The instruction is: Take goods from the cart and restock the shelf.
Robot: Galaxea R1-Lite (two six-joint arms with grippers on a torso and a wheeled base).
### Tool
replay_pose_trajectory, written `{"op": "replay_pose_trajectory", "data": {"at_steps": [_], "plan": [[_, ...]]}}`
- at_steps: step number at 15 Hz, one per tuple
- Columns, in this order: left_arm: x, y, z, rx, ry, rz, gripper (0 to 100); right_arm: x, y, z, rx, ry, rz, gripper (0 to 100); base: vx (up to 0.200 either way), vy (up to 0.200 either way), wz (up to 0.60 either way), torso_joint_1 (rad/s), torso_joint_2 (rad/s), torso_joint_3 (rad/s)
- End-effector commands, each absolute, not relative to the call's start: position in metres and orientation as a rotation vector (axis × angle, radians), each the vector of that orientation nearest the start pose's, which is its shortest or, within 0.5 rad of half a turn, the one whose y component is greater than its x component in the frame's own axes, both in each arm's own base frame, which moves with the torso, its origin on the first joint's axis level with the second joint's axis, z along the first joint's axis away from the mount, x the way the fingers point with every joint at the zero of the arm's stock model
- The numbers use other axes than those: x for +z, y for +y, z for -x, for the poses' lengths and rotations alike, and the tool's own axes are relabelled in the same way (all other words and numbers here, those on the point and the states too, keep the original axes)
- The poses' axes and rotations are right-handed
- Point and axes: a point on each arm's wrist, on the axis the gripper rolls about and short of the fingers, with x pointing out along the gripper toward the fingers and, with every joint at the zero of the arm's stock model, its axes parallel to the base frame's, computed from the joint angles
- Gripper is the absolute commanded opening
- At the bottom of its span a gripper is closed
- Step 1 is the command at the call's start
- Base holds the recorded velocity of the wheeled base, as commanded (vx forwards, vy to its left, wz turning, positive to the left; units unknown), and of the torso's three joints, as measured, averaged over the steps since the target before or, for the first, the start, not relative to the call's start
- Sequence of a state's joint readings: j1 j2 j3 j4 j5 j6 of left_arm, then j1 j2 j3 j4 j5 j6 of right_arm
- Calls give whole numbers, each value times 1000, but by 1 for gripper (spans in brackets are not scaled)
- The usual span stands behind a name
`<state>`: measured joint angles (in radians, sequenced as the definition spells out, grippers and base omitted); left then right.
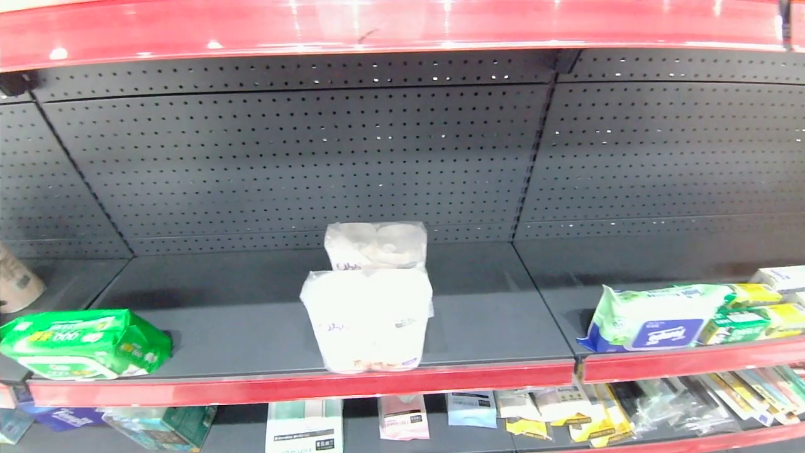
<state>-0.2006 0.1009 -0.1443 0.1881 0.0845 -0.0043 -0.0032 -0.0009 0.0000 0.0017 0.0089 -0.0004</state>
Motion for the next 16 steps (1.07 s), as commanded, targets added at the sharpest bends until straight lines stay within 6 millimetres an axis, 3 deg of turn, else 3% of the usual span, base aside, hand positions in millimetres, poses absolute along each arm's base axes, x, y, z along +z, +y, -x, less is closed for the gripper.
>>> {"op": "replay_pose_trajectory", "data": {"at_steps": [1,3,8,12,16], "plan": [[89,7,23,-98,166,-10,100,75,0,23,6,2,0,100,0,0,600,7,2,2],[89,7,23,-83,166,-17,100,75,0,23,6,2,-2,100,0,0,600,0,-2,9],[94,8,23,-72,129,-18,100,75,0,23,6,2,-3,100,0,0,0,0,0,0],[127,5,30,66,163,-11,100,75,0,23,6,2,-5,100,0,0,0,0,0,0],[119,4,41,63,185,-9,100,75,0,23,3,2,-2,100,0,0,0,0,0,0]]}}
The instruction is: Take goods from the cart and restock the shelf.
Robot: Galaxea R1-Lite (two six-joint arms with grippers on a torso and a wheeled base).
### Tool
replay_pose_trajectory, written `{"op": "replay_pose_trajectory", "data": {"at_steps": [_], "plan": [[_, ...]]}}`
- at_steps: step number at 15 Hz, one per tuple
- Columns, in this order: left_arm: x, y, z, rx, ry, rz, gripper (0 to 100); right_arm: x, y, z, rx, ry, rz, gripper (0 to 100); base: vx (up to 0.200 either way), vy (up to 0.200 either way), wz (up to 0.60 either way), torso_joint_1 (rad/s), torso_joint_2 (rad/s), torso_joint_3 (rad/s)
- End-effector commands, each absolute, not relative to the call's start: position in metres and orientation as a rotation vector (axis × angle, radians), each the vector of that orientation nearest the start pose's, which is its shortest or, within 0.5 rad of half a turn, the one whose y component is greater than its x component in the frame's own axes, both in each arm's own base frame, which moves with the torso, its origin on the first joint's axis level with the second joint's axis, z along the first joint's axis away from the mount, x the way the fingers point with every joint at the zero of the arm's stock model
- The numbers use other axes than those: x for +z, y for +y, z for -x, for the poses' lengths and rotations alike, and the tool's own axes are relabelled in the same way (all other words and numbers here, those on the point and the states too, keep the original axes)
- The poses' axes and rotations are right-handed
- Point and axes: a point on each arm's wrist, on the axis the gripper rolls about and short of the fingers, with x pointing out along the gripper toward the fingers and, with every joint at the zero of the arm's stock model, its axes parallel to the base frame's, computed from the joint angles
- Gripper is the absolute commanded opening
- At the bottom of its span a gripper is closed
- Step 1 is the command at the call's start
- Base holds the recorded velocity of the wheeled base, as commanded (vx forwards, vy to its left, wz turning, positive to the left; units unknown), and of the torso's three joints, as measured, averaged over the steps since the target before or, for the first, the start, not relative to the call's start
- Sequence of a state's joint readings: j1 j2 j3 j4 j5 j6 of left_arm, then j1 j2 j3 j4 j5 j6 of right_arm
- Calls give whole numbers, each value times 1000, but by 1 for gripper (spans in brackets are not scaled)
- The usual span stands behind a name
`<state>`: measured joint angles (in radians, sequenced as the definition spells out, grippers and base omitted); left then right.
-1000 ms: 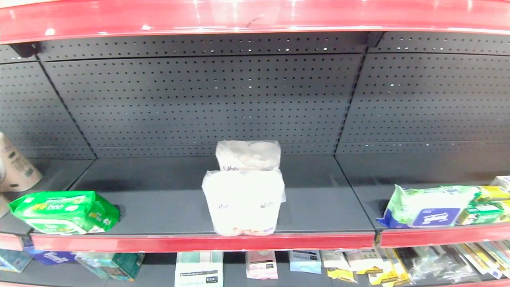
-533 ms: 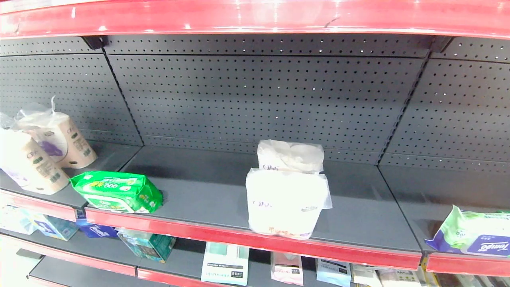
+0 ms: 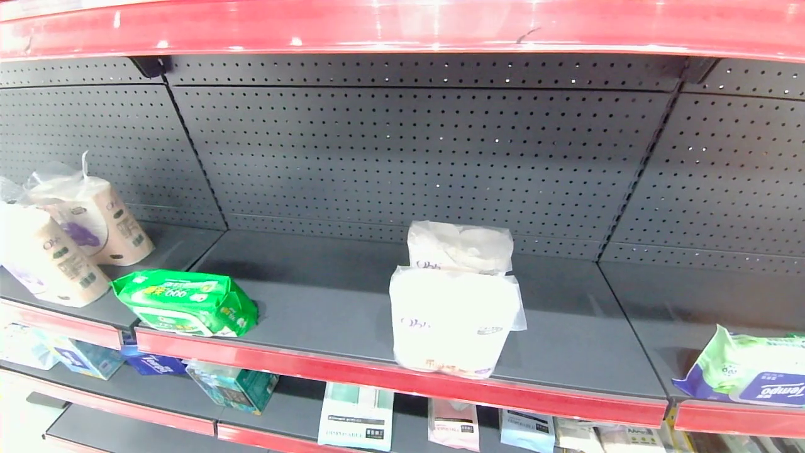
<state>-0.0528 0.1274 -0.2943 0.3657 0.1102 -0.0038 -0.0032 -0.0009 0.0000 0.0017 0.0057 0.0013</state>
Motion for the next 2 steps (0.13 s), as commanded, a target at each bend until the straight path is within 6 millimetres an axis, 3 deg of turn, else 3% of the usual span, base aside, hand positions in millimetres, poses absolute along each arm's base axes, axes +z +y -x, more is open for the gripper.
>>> {"op": "replay_pose_trajectory", "data": {"at_steps": [1,2], "plan": [[115,4,44,68,183,-9,100,75,0,23,2,2,-2,100,0,0,0,0,0,0],[112,4,47,84,194,-13,100,75,0,23,2,2,-2,100,0,0,0,0,0,0]]}}
